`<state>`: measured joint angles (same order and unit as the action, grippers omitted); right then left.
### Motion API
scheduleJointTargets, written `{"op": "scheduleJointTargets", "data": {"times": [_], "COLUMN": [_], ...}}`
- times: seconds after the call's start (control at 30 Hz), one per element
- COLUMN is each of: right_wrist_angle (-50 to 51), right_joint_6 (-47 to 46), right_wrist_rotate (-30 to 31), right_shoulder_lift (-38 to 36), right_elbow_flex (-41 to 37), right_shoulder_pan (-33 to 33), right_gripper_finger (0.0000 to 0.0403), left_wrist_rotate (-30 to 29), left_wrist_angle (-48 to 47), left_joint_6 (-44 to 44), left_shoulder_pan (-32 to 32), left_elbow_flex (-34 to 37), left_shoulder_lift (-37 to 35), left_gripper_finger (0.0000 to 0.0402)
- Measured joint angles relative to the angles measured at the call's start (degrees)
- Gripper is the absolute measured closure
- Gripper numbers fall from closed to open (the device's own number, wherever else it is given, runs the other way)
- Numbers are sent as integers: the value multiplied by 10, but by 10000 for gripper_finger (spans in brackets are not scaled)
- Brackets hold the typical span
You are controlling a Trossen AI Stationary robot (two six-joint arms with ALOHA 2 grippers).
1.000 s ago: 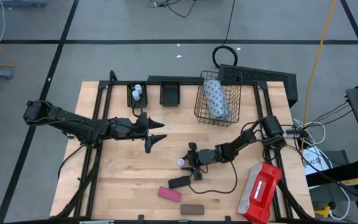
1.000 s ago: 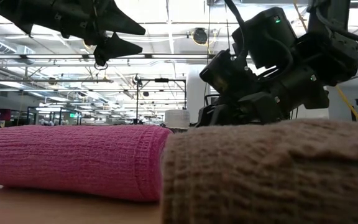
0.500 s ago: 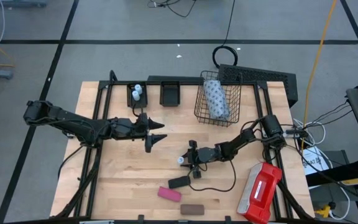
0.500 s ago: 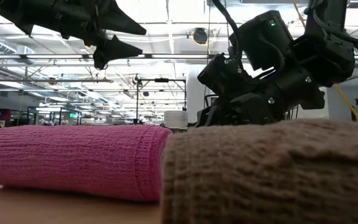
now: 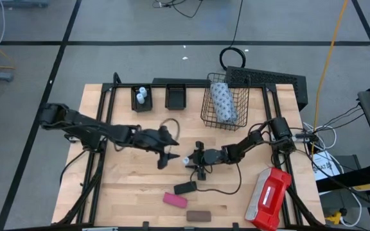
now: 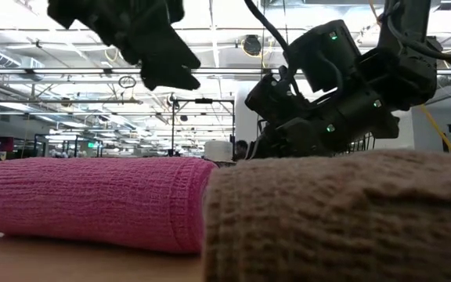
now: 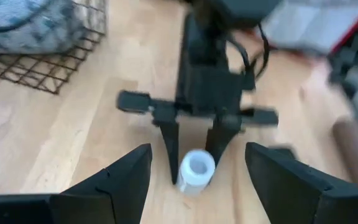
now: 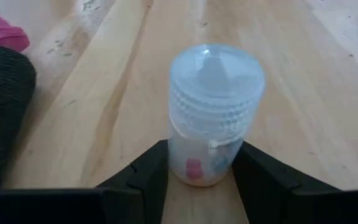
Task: Pick & place medical supplies in basket/bin
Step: Put the white pill bottle into the left black basket
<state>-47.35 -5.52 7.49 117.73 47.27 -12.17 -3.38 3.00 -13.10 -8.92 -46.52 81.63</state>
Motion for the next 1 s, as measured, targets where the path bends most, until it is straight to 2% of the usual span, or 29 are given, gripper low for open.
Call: {"op": "scheduleJointTargets", "data": {"times": [0.1, 0.43, 0.8, 1.0], "right_wrist_angle": [3, 4, 5, 4], "right_joint_6": [0, 0, -13, -13], "right_wrist_rotate": [0, 1, 0, 0], "right_shoulder_lift": [0, 0, 0, 0], "right_elbow_flex": [0, 0, 0, 0], "right_shoulder_pan": [2, 6, 6, 6], "right_gripper_finger": [254, 252, 250, 253], "left_wrist_rotate": [0, 39, 3, 3], "left_wrist_angle": [-19, -29, -29, 14], "left_joint_6": [37, 51, 55, 51], "left_shoulder_pan": [-6, -7, -7, -7], "left_elbow_flex": [-31, -72, -73, -73], "left_shoulder_lift": [45, 154, 187, 187], "left_gripper_finger": [133, 133, 133, 133]}}
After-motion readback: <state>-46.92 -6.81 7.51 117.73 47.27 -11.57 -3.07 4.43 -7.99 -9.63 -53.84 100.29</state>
